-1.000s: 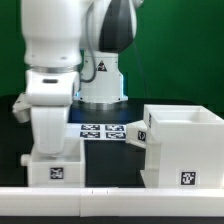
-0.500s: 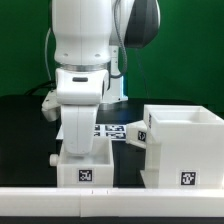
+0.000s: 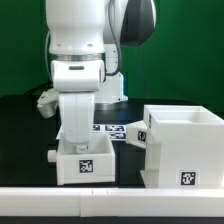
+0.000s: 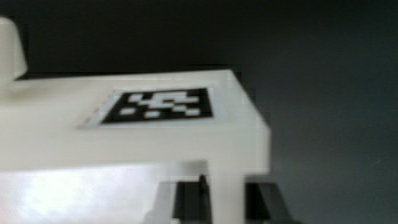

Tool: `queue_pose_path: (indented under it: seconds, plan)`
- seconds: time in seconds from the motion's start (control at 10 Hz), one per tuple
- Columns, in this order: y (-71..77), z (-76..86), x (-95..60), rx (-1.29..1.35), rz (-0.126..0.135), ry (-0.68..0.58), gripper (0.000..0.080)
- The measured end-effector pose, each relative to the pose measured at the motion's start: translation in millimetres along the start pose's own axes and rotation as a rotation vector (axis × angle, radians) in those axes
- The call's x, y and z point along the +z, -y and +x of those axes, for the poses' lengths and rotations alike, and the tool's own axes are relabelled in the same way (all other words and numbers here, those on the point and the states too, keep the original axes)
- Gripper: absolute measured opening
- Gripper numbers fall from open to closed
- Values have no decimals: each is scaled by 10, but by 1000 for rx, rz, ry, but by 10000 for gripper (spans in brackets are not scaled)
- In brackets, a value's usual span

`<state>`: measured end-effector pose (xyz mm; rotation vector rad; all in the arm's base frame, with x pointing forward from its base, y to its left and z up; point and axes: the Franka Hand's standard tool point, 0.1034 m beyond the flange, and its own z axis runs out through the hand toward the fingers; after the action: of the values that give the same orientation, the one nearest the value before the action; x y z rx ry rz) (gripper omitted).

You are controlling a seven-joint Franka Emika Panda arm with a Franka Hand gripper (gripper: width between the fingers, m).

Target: Assemble drawer

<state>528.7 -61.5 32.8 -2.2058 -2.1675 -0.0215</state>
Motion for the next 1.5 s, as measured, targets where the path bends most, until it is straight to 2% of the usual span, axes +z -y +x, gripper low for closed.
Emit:
queue_pose_path:
  seconds: [0.2,0.4,0.8,1.0,1.2,1.5]
  plan:
    - [-23,77,12,14,-1,-4,37]
    - [-97,293,10,71,-7,-8,37]
    - [-211,621,71,141,-11,-13,37]
    - [-194,706,156,146,0,-14,37]
    - [-172,785,209,147,-4,-15,37]
    - [-180,809,231,164,-11,-17,37]
